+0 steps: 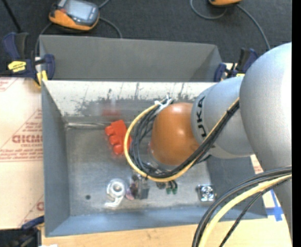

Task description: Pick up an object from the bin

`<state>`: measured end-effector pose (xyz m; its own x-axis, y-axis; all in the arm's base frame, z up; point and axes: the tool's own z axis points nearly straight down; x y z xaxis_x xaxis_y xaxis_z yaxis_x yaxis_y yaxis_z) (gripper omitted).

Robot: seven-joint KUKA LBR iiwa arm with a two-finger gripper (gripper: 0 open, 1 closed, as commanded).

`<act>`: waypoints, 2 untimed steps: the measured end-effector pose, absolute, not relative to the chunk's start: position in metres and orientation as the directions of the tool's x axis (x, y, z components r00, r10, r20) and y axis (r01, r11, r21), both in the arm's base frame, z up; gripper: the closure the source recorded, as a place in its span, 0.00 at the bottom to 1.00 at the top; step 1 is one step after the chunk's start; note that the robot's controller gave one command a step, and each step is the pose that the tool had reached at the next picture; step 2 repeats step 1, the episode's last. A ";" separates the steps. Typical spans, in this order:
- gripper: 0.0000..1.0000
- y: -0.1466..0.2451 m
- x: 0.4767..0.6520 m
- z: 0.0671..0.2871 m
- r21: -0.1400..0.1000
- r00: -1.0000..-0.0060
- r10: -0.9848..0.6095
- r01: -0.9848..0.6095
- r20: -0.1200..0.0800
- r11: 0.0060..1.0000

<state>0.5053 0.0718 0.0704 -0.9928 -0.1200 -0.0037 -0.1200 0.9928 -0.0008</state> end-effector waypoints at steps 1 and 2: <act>1.00 0.046 0.542 0.271 -0.002 -0.989 -0.147 -0.147 -0.013 0.989; 1.00 0.046 0.542 0.271 -0.002 -0.989 -0.147 -0.147 -0.013 0.989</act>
Offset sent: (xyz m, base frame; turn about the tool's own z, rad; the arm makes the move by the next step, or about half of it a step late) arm 0.0338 -0.0244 0.1957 -0.0297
